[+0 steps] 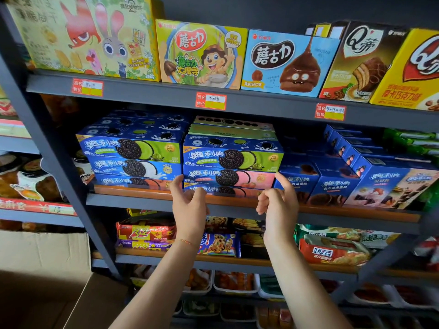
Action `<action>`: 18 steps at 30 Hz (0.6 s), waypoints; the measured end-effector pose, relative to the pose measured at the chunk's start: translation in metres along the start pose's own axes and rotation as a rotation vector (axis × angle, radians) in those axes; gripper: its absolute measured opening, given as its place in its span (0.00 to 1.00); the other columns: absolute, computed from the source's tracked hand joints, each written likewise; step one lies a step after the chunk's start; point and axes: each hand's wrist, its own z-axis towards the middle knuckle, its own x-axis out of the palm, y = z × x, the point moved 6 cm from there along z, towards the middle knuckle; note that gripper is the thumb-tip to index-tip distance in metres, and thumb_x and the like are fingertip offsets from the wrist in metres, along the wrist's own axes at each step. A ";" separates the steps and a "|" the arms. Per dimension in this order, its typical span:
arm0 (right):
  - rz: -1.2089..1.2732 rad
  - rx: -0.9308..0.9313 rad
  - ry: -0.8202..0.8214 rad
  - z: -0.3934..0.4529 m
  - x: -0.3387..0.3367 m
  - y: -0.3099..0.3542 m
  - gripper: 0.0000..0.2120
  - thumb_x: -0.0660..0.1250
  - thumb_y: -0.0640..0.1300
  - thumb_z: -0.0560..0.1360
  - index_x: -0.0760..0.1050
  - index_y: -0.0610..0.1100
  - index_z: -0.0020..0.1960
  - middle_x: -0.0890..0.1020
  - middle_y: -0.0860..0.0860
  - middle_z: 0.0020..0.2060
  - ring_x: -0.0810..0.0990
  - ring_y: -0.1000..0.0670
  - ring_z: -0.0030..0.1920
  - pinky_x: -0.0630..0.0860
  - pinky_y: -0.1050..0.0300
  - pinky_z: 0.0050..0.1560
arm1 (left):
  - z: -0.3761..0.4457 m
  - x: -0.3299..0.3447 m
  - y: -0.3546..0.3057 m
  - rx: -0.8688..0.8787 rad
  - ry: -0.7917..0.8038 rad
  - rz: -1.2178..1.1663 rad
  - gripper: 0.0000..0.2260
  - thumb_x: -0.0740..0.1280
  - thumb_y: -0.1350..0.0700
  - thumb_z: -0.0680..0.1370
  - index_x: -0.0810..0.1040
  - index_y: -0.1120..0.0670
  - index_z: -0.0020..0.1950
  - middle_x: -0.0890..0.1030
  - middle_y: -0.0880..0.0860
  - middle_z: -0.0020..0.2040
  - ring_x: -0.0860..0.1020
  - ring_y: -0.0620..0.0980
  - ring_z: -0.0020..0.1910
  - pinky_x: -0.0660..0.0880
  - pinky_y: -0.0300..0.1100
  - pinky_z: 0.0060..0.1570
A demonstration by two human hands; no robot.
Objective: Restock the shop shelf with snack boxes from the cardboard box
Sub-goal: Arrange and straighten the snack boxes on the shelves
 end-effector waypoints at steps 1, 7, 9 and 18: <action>-0.003 0.000 0.001 0.000 0.000 0.000 0.24 0.59 0.31 0.77 0.72 0.51 0.68 0.77 0.47 0.29 0.71 0.50 0.26 0.72 0.60 0.27 | 0.000 0.000 0.001 0.004 0.001 0.001 0.22 0.61 0.63 0.79 0.64 0.50 0.72 0.72 0.55 0.34 0.71 0.47 0.26 0.70 0.35 0.28; -0.053 0.018 -0.041 -0.002 -0.005 -0.010 0.24 0.57 0.31 0.76 0.73 0.52 0.66 0.76 0.45 0.31 0.71 0.52 0.25 0.72 0.59 0.28 | -0.003 -0.001 0.010 0.006 0.013 0.004 0.23 0.62 0.63 0.79 0.64 0.50 0.73 0.74 0.58 0.38 0.72 0.45 0.26 0.71 0.36 0.27; -0.083 0.059 -0.060 -0.005 -0.008 -0.021 0.22 0.57 0.32 0.77 0.74 0.50 0.65 0.76 0.45 0.32 0.70 0.54 0.23 0.70 0.61 0.27 | -0.006 -0.002 0.018 -0.018 0.017 0.009 0.22 0.61 0.64 0.79 0.65 0.49 0.72 0.74 0.57 0.37 0.72 0.46 0.26 0.71 0.38 0.28; -0.148 0.114 -0.072 -0.012 -0.012 -0.040 0.24 0.57 0.33 0.78 0.71 0.48 0.71 0.77 0.44 0.34 0.70 0.54 0.23 0.69 0.62 0.26 | -0.009 0.002 0.032 -0.056 0.045 0.036 0.26 0.61 0.62 0.78 0.64 0.45 0.74 0.74 0.53 0.37 0.71 0.53 0.33 0.71 0.49 0.37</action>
